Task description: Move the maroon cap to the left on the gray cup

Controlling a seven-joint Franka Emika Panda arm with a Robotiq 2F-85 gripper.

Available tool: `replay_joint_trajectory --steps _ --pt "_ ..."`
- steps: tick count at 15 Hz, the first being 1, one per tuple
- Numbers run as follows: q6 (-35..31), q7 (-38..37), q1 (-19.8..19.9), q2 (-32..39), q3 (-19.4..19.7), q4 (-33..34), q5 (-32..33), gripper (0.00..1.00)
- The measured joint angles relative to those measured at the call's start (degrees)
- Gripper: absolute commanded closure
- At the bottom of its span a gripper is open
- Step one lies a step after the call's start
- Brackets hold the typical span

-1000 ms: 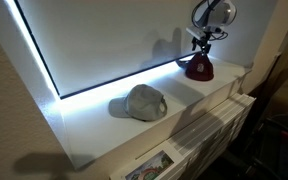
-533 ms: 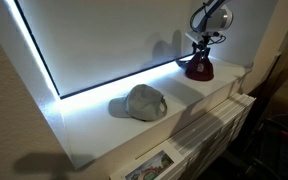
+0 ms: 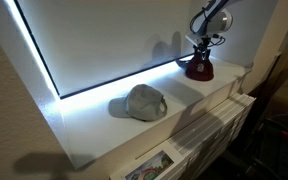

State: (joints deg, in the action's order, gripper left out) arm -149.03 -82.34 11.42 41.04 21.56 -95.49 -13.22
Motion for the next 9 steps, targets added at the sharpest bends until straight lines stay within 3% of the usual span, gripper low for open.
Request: replay_joint_trajectory --steps 2,9 --pt "0.01 0.0 0.01 0.01 -0.01 0.0 0.0 0.34" --pt "-0.02 -0.06 0.14 -0.03 -0.09 0.24 -0.07 0.84"
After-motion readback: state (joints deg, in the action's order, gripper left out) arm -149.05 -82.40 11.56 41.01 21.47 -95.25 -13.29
